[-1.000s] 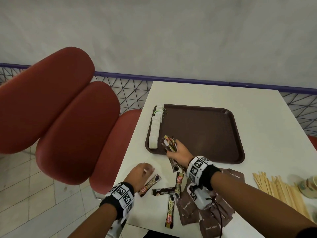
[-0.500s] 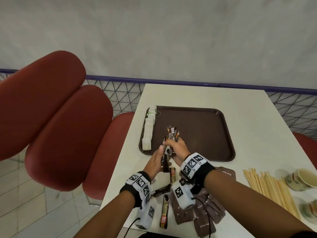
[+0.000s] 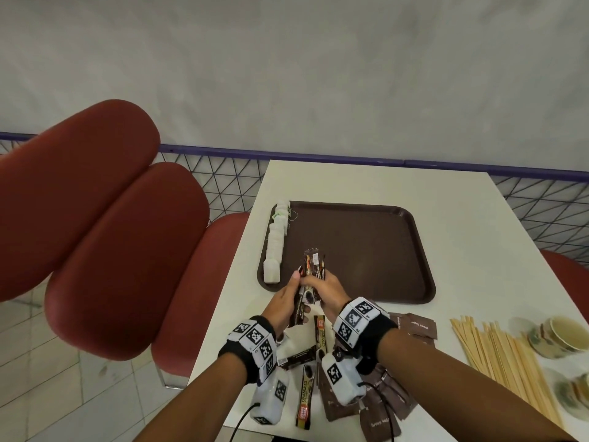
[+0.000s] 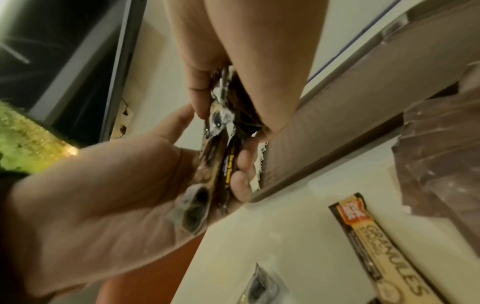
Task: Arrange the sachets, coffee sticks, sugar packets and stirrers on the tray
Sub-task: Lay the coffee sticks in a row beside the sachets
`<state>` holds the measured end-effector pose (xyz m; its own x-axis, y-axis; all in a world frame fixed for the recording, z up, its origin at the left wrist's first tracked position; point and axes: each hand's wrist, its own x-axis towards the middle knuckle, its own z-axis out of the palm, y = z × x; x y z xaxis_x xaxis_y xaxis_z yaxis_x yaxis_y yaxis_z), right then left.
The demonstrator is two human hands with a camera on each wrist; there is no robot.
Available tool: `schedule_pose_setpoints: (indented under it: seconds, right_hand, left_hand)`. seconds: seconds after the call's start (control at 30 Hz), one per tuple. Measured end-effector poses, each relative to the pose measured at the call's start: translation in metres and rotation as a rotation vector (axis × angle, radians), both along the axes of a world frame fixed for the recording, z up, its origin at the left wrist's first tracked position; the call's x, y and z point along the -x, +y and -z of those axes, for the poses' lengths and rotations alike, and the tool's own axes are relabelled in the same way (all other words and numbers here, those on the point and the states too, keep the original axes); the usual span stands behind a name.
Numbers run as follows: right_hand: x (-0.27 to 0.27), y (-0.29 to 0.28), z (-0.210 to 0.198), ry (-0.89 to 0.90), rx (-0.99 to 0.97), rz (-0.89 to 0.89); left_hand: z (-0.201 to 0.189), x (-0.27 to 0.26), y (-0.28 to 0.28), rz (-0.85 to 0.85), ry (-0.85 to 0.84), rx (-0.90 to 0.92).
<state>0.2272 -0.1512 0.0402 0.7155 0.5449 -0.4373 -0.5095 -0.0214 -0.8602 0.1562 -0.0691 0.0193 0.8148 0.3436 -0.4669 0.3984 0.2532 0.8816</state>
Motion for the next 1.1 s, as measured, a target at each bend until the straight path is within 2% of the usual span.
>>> schedule_pose_setpoints:
  seconds: [0.17, 0.37, 0.53, 0.7, 0.83, 1.1]
  right_hand:
    - [0.006, 0.004, 0.005, -0.047, -0.014, -0.02]
    - [0.012, 0.003, 0.009, -0.017, -0.034, -0.107]
    - [0.013, 0.003, 0.009, 0.029, -0.008, -0.205]
    - [0.011, -0.003, 0.009, 0.056, 0.018, -0.285]
    - [0.007, -0.012, 0.009, 0.121, -0.029, -0.308]
    - [0.004, -0.02, 0.016, 0.242, -0.004, -0.193]
  left_hand:
    - [0.002, 0.0, 0.0, -0.014, 0.021, -0.07]
    - [0.041, -0.01, 0.012, -0.052, 0.057, -0.072]
    - [0.004, -0.007, 0.005, -0.108, -0.01, 0.021]
    - [0.008, -0.01, 0.006, -0.072, 0.004, 0.122]
    - [0.003, -0.009, 0.005, -0.023, 0.037, 0.109]
    - [0.001, -0.009, -0.002, 0.017, 0.04, 0.063]
